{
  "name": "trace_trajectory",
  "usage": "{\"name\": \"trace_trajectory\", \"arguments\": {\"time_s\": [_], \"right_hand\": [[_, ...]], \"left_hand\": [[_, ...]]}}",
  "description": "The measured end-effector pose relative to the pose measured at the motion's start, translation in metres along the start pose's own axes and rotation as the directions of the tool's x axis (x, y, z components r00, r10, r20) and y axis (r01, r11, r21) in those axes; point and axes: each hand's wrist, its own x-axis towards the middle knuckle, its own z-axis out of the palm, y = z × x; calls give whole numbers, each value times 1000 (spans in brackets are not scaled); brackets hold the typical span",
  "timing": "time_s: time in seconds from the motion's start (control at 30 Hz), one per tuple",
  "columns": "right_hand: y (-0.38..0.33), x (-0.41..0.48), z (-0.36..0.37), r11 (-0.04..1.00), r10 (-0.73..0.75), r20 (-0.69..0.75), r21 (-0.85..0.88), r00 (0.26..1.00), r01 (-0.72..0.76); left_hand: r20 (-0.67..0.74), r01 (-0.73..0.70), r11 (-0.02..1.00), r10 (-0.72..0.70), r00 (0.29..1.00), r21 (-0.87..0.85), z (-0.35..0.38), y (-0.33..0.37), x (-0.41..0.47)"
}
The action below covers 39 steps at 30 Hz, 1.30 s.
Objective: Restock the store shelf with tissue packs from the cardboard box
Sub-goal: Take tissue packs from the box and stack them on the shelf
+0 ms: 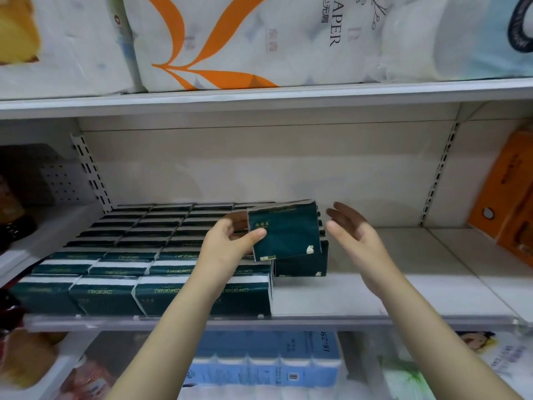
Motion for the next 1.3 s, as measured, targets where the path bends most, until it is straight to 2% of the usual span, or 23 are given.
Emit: {"name": "trace_trajectory", "arguments": {"time_s": [0.07, 0.13, 0.23, 0.37, 0.53, 0.7, 0.83, 1.03, 1.3], "right_hand": [[-8, -3, 4, 1000, -5, 121, -7, 993, 5], [-6, -5, 5, 999, -10, 167, -37, 986, 17], [4, -8, -2, 997, -5, 138, -78, 990, 16], [32, -14, -19, 988, 81, 39, -137, 996, -75], [55, -22, -17, 929, 103, 9, -359, 995, -93], [56, -24, 1, 850, 41, 13, -526, 999, -28], [57, -25, 11, 804, 34, 94, -594, 995, 29], [58, -10, 14, 784, 22, 52, -620, 998, 15], [62, -14, 17, 844, 50, 44, -536, 998, -19]], "left_hand": [[61, -15, 1000, 14, 998, 6, 5, 4, -2], [124, -36, 999, 31, 992, 38, 9, 4, -3], [159, -60, 988, 37, 987, 144, 8, 2, -3], [148, -118, 924, 68, 987, 363, -7, -5, 0], [226, -158, 817, 36, 974, 554, -17, -17, -3], [260, -177, 764, 13, 965, 620, -15, -22, -6], [263, -178, 762, 11, 965, 623, -18, -22, -6], [268, -181, 745, 3, 963, 642, -19, -25, -5], [267, -182, 728, -1, 964, 661, -18, -25, -5]]}}
